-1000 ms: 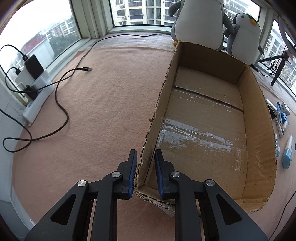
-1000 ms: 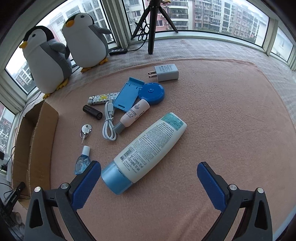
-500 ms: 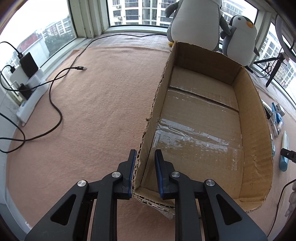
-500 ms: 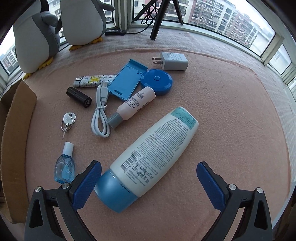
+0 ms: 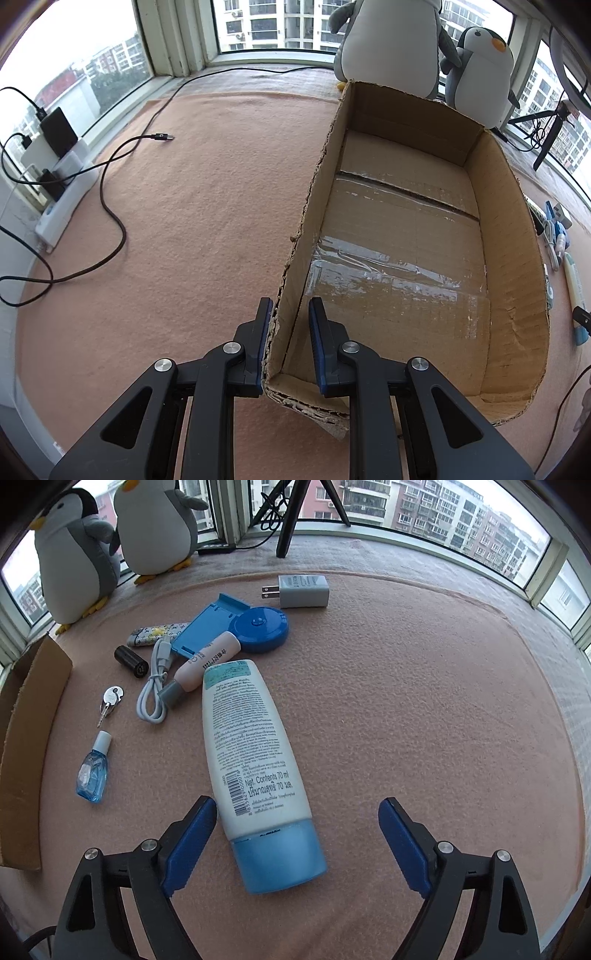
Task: Organize rigid objects
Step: 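Rest the left tool on the box wall while the right tool grasps the lotion tube, then lift the lotion tube with the right tool and drop it into the box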
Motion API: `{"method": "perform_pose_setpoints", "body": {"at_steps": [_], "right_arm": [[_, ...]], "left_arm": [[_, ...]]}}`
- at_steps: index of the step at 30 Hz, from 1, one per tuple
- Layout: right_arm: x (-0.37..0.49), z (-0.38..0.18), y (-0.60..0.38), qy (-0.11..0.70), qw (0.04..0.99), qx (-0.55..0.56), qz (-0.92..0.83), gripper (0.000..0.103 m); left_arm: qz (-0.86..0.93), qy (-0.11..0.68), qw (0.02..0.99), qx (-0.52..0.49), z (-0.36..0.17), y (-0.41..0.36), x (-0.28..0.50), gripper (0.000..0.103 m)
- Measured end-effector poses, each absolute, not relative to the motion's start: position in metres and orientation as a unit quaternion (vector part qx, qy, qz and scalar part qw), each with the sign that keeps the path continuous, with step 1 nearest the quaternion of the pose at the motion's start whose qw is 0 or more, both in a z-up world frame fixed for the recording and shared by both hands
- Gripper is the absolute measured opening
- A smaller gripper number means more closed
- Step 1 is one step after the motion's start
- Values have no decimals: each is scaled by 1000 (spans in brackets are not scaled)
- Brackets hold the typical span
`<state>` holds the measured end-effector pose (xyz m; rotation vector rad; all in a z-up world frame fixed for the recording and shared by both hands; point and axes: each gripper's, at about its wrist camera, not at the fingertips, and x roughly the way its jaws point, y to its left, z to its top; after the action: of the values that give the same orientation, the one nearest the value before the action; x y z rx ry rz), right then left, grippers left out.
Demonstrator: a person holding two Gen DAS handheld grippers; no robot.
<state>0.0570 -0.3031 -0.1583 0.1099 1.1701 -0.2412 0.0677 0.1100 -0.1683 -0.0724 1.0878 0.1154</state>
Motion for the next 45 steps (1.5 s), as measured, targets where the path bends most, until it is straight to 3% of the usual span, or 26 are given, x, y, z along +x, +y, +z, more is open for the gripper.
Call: {"method": "perform_pose_setpoints", "body": {"at_steps": [7, 12, 15, 17, 37, 41, 45], "right_arm": [[61, -164, -287, 525, 848, 5, -76, 82], [58, -170, -294, 519, 852, 24, -66, 66], [55, -168, -292, 514, 856, 19, -54, 49], [54, -168, -291, 512, 858, 15, -50, 45], [47, -166, -289, 502, 864, 9, -37, 42], [54, -166, -287, 504, 863, 12, -32, 49], [64, -169, -287, 501, 865, 19, -34, 49]], "left_arm": [[66, 519, 852, -23, -170, 107, 70, 18], [74, 519, 851, -20, -171, 107, 71, 18], [77, 519, 851, -18, -171, 108, 72, 18], [78, 519, 851, -17, -171, 107, 71, 18], [81, 519, 851, -6, -172, 105, 71, 18], [81, 519, 851, -6, -172, 105, 71, 18], [82, 519, 851, -7, -172, 104, 71, 18]]}}
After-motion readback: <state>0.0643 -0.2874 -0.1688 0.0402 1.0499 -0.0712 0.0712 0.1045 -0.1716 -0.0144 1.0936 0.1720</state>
